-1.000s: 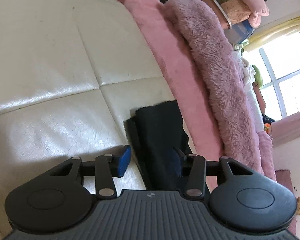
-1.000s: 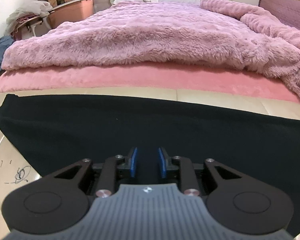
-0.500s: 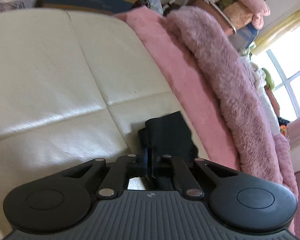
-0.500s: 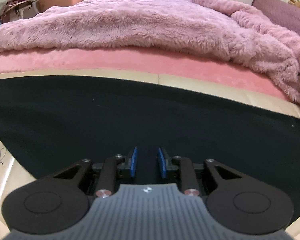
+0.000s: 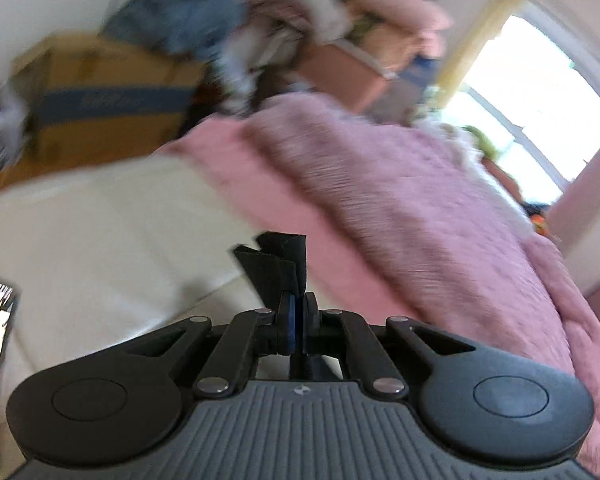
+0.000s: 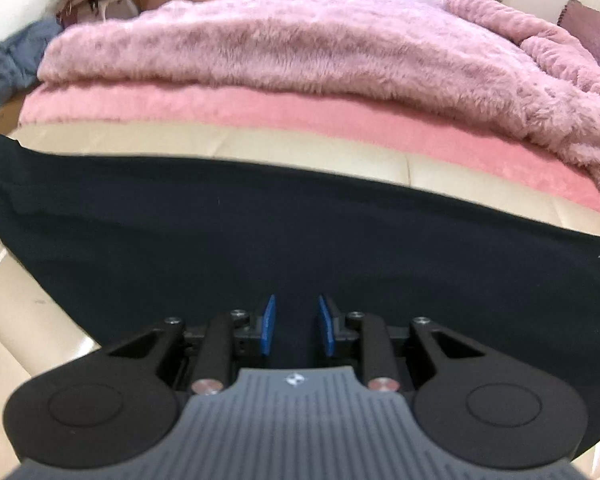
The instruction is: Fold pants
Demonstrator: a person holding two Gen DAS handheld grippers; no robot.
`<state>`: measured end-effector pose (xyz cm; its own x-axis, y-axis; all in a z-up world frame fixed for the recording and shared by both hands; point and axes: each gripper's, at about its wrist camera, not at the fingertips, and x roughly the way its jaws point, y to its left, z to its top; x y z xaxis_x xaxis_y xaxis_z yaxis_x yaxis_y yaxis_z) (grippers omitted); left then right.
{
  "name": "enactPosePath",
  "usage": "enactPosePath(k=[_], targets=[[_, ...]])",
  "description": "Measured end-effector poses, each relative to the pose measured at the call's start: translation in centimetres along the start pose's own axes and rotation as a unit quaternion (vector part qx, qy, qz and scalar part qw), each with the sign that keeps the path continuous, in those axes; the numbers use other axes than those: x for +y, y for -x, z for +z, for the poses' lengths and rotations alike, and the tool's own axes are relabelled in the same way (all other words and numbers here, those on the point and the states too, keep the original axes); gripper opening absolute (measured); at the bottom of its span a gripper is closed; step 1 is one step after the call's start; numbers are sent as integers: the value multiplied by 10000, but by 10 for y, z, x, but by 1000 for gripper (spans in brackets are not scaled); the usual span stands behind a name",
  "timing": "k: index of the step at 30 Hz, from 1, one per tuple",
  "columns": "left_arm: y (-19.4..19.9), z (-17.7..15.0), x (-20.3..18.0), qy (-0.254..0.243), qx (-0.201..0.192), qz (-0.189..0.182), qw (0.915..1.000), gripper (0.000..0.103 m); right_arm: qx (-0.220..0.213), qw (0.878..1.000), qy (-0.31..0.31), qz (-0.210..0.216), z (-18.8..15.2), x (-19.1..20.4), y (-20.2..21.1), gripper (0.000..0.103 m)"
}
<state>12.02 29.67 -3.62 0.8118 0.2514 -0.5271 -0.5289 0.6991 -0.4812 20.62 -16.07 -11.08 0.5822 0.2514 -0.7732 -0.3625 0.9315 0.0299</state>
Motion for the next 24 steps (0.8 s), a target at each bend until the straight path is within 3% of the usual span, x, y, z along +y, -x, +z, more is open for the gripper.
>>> enactPosePath(k=[4,11,14,17,20,22,24], targets=[[17,-11,-72,-899,-286,-406,9947,2,-181,9997,-140,53,-1,-8,19,20],[31,-74,-186,-2094,-312,-1205,9699,2,-352,9979,-539,57,-14,-38,46,21],[23,-124,-223,-2605,87,-1488,9539,2,-401,9965,-739,35,-21,-53,55,21],[7,-191,-243,-3226,782,-1629,9291,2,-412,9951,-896,8,-30,-66,62,21],[-11,-255,-246,-3797,1589,-1655,8962,3,-357,9940,-1035,-39,-42,-76,67,21],[-16,-285,-239,-4024,1972,-1567,8801,3,-293,9931,-1133,-56,-50,-82,69,21],[-24,-298,-232,-4002,2307,-1568,8729,4,-227,9924,-1205,-42,-59,-85,72,21]])
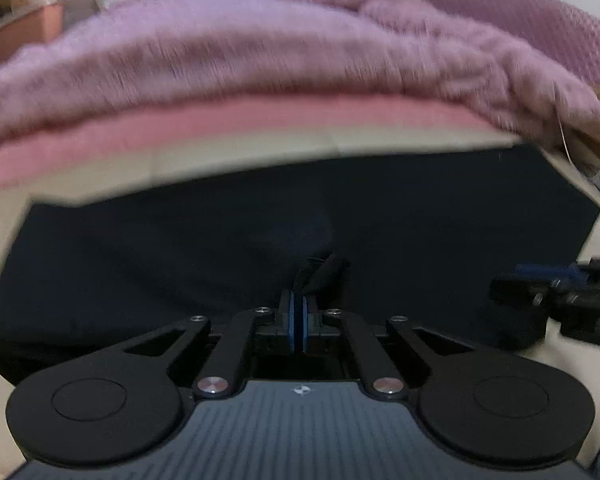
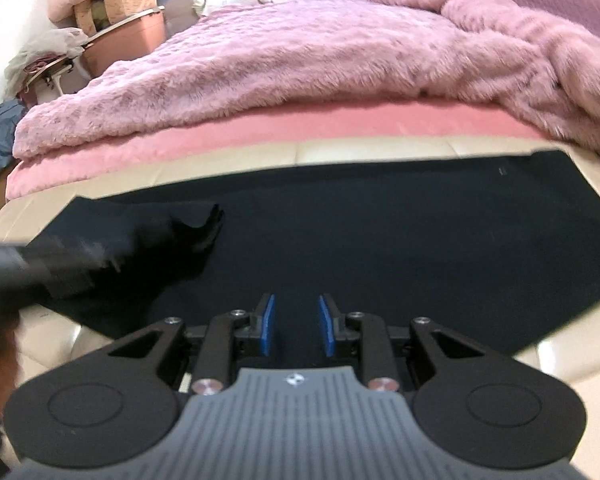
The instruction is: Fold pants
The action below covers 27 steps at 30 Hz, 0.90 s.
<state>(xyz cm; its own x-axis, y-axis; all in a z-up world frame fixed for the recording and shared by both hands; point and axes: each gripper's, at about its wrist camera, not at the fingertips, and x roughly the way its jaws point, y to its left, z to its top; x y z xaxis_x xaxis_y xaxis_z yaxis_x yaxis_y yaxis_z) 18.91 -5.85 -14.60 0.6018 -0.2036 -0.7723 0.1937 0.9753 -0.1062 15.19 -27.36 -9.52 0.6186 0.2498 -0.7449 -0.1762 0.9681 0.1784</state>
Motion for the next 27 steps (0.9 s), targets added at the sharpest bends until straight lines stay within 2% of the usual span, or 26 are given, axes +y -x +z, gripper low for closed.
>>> enactPosePath(k=[3,5,9,10,14,19,21,23,24,25,26,27], targets=[[-1,4,17,413,161,-462,9979,13,98,9999,-39,42,-11,-3,1,21],[0,10,24,663,353,-886,9932,32,165,9998,-69,106,-15,-2,0,21],[16,16,30,889,130,-1284,9876,48,199,9993,-159,282,-17,1,-2,21],[18,18,31,903,79,-1250,9880,50,183,9992,-141,324,-17,3,-2,21],[7,29,30,628,179,-701,9954,50,147,9990,-16,410,-13,14,-5,21],[-12,32,16,354,409,-467,9974,56,130,9989,14,461,-13,18,-9,21],[-17,30,12,352,443,-323,9979,55,141,9988,12,466,-13,18,-10,21],[-19,30,11,393,395,-258,9981,33,163,9987,-21,485,-13,16,-12,21],[-17,31,16,527,404,-297,9973,28,167,9986,-38,495,-13,15,-13,21],[-16,33,23,711,433,-429,9956,13,169,9986,-54,506,-13,14,-14,21],[-15,35,33,976,495,-633,9920,3,163,9985,-58,522,-12,13,-14,22],[-14,37,42,1218,529,-801,9879,3,145,9983,-52,556,-12,13,-14,22]])
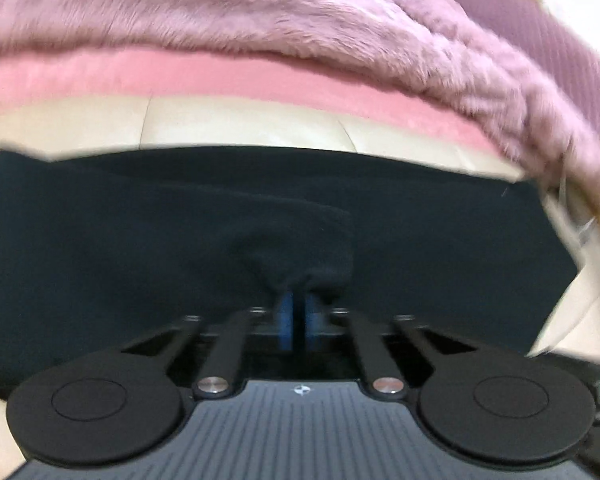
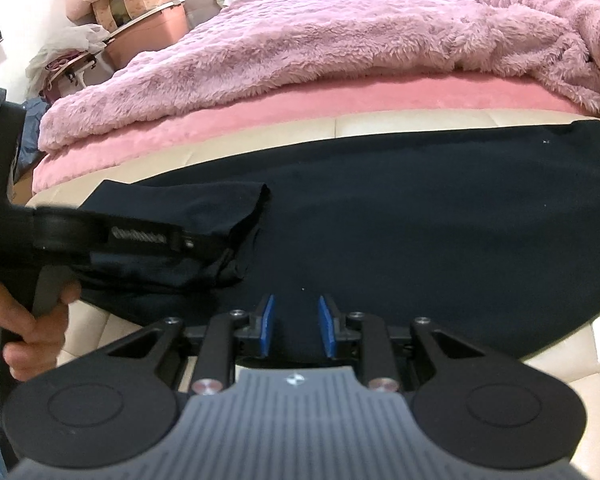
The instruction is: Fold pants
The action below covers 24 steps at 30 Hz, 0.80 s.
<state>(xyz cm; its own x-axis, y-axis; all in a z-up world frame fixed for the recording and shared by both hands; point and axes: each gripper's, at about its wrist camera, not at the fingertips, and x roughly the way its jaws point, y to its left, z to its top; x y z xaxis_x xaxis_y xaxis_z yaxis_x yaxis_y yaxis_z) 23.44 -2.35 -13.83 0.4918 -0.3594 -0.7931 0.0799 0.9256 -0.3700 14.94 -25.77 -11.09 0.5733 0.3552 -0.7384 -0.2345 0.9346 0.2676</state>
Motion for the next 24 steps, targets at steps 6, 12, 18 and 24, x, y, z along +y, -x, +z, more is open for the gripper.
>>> enactPosePath(k=[6,12,18,24], targets=[[31,10,32,703,-249,-528,9958,0,-91,9990,176,411,8,8,-7,23],[45,19,46,949,-356,-701,9924,0,9,9976,431,549,23,19,-29,24],[54,32,54,1181,-509,-1014,9865,0,185,9935,861,726,33,29,-52,24],[54,36,48,1072,-466,-1139,9866,0,202,9899,1020,961,44,33,-70,24]])
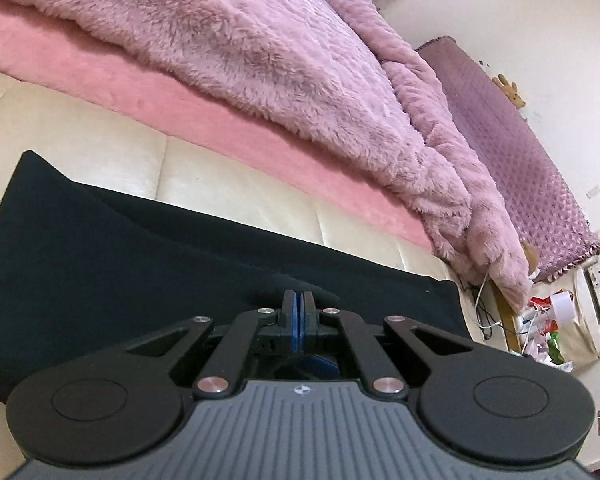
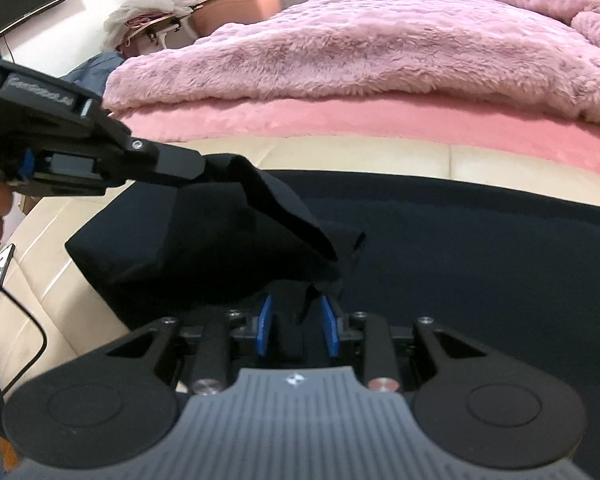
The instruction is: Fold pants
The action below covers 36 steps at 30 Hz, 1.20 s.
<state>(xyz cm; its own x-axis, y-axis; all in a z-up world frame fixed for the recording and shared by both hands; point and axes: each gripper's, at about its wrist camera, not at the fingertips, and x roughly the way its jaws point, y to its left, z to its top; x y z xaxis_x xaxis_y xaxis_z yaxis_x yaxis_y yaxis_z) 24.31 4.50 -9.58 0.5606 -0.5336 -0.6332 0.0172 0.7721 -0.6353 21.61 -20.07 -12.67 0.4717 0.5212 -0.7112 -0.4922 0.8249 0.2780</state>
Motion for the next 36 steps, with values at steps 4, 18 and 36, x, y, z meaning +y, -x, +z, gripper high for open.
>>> enactPosePath(k=[4,18,36], targets=[[1,1,-2,2,21,-54,10000,0,121,9993,-295,206,4,-8,-14,8],[-37,-20,-17,-571,995,215,9932,2,749,9800,-1742,612,-12,-29,-4,0],[-49,-67,-36,-2118,1444,378,9658,43,559,9784,-1891,616,-19,-30,-4,0]])
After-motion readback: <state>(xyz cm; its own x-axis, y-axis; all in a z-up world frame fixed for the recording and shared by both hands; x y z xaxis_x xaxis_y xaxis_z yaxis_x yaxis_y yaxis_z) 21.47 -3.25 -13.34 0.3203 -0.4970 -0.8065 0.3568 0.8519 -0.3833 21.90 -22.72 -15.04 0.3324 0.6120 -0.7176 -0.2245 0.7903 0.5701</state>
